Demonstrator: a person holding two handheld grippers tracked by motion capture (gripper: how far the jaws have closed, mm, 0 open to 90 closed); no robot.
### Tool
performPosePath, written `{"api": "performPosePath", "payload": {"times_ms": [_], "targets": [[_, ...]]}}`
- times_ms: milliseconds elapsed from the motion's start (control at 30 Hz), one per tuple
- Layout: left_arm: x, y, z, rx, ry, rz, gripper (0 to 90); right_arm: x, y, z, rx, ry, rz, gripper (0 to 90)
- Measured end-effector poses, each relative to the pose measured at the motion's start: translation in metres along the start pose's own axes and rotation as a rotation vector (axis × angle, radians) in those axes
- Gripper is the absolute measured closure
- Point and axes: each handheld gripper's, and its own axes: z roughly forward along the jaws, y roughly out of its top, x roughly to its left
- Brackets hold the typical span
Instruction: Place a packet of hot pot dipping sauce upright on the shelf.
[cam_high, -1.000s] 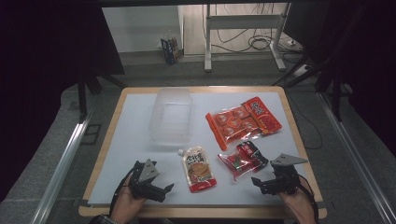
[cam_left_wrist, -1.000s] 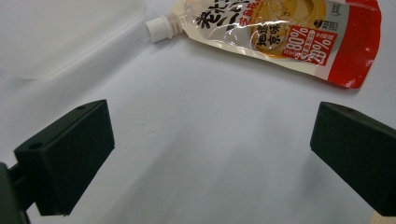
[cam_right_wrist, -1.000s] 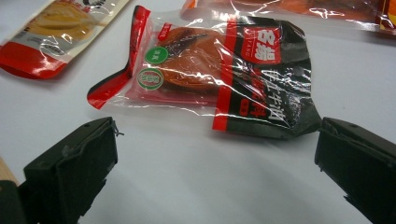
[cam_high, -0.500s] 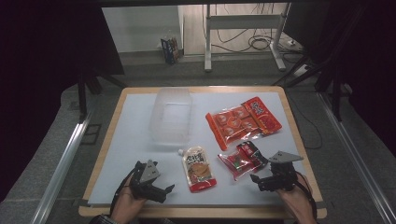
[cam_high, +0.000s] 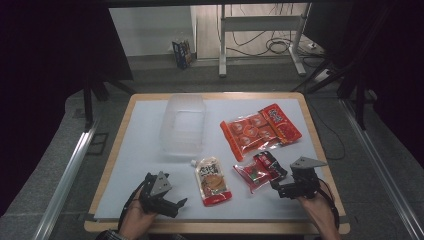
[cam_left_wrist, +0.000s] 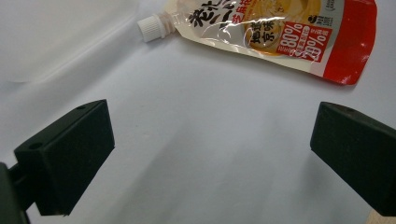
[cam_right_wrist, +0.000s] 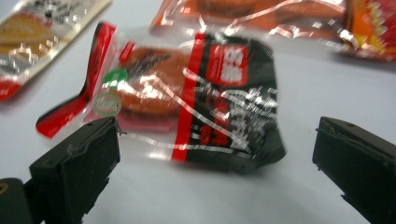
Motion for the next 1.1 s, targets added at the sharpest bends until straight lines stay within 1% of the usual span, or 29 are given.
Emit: {"api": "performPosePath", "payload": {"times_ms": [33,133,200,300,433,633,700,833,967,1100], "targets": [[0.000,0.000,0.000,0.000,0.000,0.000,0.0,-0.001,0.001,0.000,-0.013,0.003,0.006,0.0],[0.000,0.000,0.000,0.000,-0.001,0.002,0.0,-0.006,0.002,-0.001,-0.031,0.003,0.028,0.0],[0.000,0.000,0.000,-0.001,-0.002,0.002,0.0,-0.009,0.003,0.000,-0.034,-0.003,0.036,0.0],[-0.001,0.000,0.000,-0.002,-0.004,0.004,0.0,-0.015,0.005,0.000,-0.031,0.003,0.054,0.0],[-0.001,0.000,0.000,-0.003,-0.004,0.006,0.0,-0.019,0.009,0.002,-0.027,0.006,0.049,0.0],[-0.001,0.000,0.001,-0.002,-0.004,0.006,0.0,-0.027,0.015,0.011,-0.003,-0.029,0.035,0.6],[-0.001,0.000,0.001,-0.001,-0.004,0.006,0.0,-0.029,0.016,0.014,0.007,-0.034,0.043,0.6],[-0.001,0.000,0.001,0.001,-0.004,0.008,0.0,-0.036,0.018,0.017,-0.005,-0.056,0.058,0.5],[-0.001,0.000,0.001,0.004,-0.005,0.009,0.0,-0.046,0.020,0.020,-0.011,-0.084,0.068,0.5],[-0.001,0.000,0.002,0.009,-0.006,0.011,0.0,-0.055,0.021,0.025,0.000,-0.101,0.086,0.7]]}}
